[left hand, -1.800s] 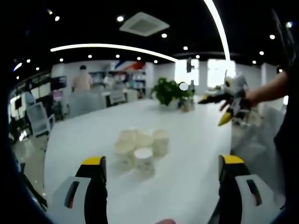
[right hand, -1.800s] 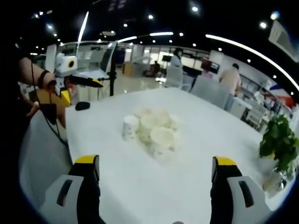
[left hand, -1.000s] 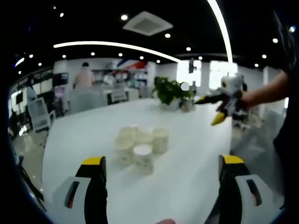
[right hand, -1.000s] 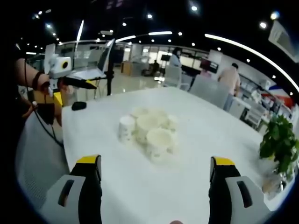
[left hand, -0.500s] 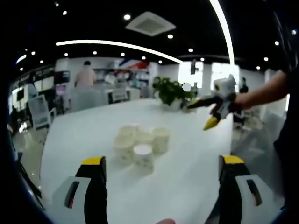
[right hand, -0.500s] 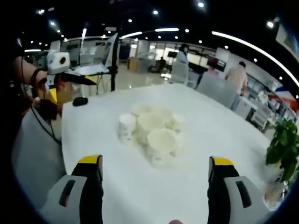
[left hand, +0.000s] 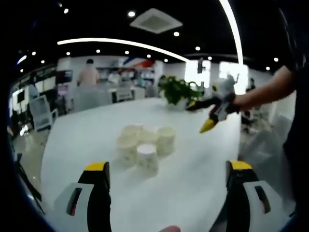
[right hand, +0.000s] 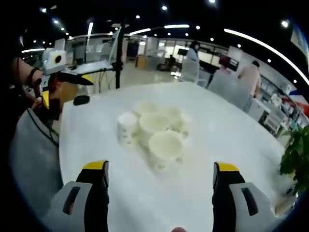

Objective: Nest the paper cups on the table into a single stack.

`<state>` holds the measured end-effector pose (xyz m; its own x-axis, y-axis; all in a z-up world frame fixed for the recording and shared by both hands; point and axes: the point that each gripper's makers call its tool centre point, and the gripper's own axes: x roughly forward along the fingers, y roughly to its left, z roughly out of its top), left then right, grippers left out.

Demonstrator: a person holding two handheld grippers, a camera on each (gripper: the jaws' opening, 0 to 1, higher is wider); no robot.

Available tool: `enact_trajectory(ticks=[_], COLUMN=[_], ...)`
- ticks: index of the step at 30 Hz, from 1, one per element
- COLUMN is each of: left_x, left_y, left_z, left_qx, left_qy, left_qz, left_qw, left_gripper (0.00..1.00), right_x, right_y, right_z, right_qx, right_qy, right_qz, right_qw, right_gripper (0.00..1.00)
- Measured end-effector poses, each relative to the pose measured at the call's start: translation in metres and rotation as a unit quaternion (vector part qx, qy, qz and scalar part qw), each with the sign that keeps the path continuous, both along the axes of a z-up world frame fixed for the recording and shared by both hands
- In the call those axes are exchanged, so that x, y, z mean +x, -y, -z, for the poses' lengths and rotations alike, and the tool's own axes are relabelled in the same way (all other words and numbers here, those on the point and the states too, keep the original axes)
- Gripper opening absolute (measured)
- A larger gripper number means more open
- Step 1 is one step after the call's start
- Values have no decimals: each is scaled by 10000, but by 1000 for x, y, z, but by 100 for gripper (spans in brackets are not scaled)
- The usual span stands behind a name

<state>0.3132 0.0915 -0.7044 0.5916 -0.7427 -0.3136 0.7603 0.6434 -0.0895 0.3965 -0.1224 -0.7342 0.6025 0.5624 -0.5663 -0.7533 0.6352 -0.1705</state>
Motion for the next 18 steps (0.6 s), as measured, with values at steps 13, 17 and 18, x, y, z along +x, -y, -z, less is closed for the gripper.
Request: enact_trajectory(ticks=[13,17,18], left_x=[-1,-2,-2], left_y=[-2,-2,-2], left_z=[-4,-1,-1], left_qx=[-57,-51,-54], left_qy=[35,14,7], left_qz=[-161,-198,-206], left_qw=[9998,9998,9998], left_gripper=[99,99,99], right_x=[29,35,37], right_y=[-16,-22,-22], right_z=[23,28,30], right_qx=[-80,-149,-188], right_qy=[-268,-276,-266], right_qz=[-86,-215,-228], right_qw=[9996,9993,9992], right_gripper=[83,82,82])
